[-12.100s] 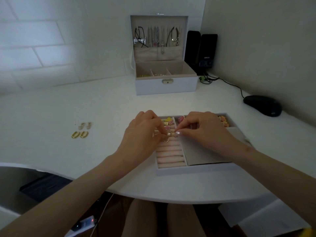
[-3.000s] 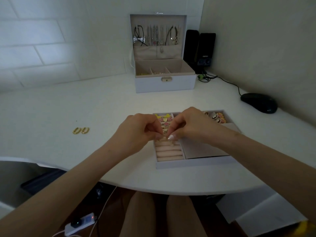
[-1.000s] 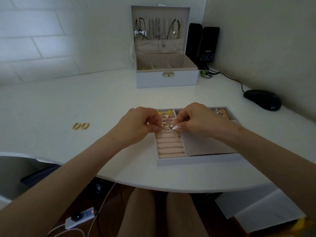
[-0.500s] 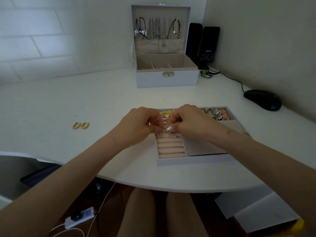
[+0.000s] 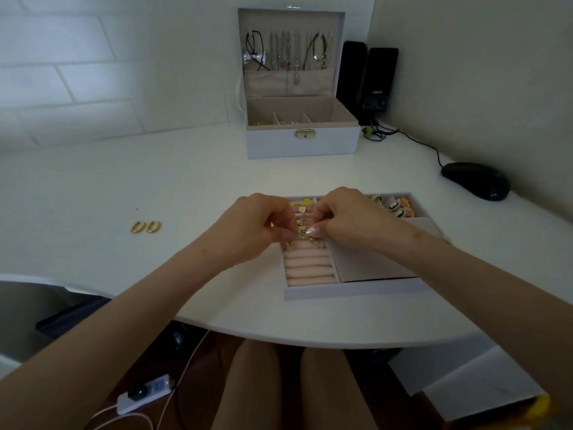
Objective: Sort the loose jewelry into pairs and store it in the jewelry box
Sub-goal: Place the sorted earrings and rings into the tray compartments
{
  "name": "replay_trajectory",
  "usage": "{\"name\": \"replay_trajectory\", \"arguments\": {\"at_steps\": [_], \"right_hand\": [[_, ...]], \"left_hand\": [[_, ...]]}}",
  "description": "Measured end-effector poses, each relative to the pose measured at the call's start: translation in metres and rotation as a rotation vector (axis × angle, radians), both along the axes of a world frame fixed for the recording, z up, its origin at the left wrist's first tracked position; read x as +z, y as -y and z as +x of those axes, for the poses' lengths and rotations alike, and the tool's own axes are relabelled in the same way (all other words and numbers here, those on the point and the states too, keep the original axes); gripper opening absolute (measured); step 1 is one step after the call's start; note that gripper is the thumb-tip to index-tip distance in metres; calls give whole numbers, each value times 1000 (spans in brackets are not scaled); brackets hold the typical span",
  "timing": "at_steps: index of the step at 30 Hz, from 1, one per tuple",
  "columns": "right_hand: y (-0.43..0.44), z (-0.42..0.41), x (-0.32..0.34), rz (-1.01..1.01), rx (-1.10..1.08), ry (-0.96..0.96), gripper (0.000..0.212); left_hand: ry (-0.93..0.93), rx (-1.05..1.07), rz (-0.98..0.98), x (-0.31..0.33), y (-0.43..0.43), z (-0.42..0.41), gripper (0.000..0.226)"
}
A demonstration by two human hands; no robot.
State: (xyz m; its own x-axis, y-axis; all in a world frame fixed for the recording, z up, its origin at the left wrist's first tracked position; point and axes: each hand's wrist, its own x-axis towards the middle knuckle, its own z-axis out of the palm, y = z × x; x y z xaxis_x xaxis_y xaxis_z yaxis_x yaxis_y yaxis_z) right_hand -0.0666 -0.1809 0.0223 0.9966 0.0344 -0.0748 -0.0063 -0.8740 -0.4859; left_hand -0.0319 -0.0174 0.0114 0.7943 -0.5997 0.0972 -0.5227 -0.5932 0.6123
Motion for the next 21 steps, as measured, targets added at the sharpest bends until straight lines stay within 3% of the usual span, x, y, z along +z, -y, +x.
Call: {"name": "replay_trajectory", "arguments": {"at_steps": [9, 14, 21], "right_hand": [[-1, -8, 8, 151, 14, -120, 19], [-3, -10, 0, 91, -19, -51, 20], [-2, -10, -4, 0, 18, 7, 16]], "left_hand": [[-106, -94, -12, 9, -4, -7, 12], [-4, -22, 70, 0, 3, -8, 10], [3, -18, 109, 0, 5, -4, 18]]}}
